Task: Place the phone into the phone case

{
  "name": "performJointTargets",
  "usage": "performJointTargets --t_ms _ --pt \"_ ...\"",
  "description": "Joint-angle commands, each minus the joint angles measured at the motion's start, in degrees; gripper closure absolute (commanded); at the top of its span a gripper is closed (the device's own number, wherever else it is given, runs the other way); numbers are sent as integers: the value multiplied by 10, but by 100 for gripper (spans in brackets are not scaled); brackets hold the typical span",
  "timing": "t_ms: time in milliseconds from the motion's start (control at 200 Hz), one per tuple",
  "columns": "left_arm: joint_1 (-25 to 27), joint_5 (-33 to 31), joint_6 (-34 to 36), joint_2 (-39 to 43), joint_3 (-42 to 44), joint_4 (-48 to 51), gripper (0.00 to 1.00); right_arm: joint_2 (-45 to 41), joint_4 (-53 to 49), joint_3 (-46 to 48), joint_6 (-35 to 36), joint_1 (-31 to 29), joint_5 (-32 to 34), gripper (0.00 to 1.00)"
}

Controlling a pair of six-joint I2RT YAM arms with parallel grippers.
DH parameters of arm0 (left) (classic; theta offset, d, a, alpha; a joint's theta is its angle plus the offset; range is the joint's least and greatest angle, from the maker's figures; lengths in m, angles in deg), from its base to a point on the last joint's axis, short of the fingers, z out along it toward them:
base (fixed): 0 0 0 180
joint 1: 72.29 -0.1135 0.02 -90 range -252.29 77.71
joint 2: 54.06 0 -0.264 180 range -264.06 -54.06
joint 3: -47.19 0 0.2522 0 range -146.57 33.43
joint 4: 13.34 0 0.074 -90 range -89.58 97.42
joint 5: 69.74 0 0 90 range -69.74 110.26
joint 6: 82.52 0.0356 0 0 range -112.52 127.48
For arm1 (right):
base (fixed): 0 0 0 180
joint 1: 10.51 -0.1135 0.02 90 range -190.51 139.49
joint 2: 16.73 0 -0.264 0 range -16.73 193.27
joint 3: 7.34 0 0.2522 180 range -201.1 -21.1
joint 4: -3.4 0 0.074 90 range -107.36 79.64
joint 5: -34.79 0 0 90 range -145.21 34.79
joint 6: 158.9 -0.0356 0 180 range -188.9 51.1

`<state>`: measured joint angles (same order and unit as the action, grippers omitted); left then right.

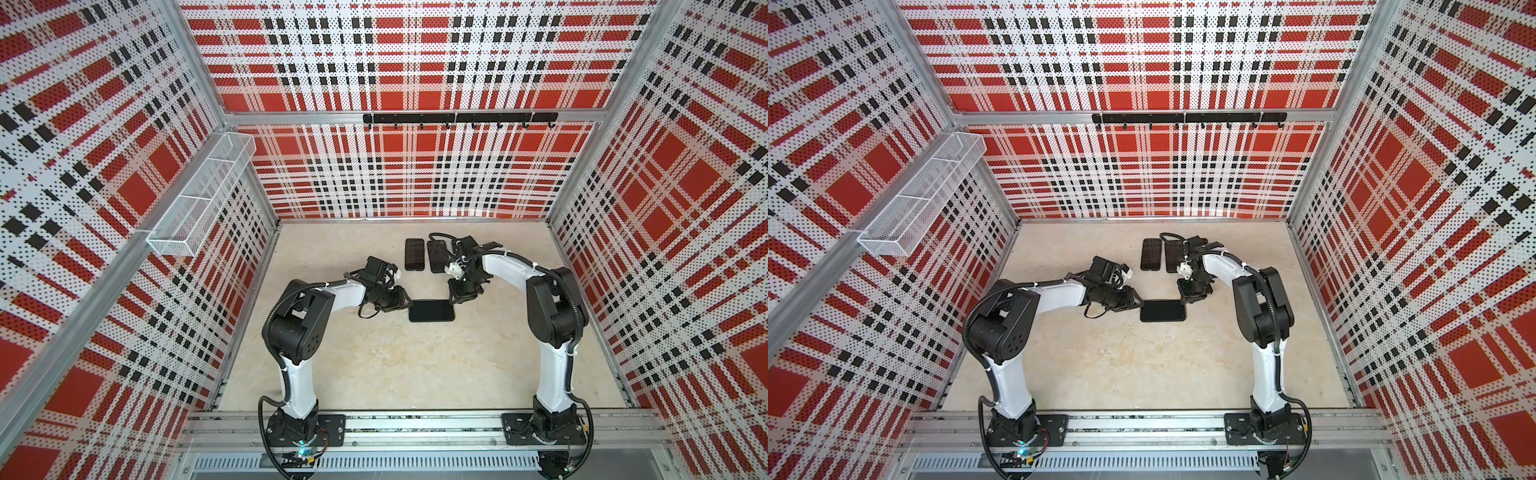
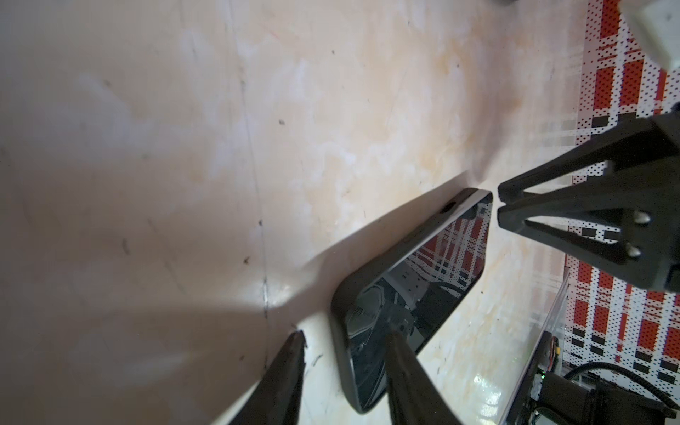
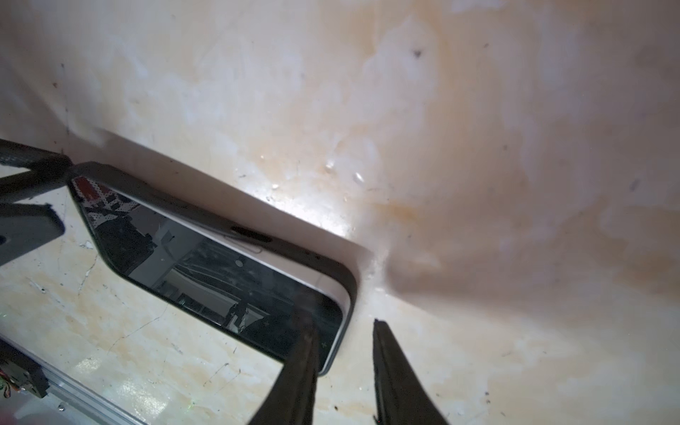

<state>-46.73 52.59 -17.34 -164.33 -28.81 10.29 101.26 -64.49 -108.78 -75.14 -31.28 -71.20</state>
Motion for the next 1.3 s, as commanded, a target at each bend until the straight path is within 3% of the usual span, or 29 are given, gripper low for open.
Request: performJointTargets --t_ms 0,175,356,782,1293 --pt "11 3 0 -17 -20 -4 61 13 -7 -10 19 4 -14 76" --pt "14 -15 6 -25 -25 8 65 25 -1 -13 23 5 -7 83" --pt "14 -28 13 -30 -26 15 77 35 5 -18 27 6 -6 85" --pt "14 -28 16 -42 -31 20 78 68 17 -3 28 2 -19 92" --pt "13 -30 19 -41 -35 23 78 109 55 55 -4 -36 -13 92"
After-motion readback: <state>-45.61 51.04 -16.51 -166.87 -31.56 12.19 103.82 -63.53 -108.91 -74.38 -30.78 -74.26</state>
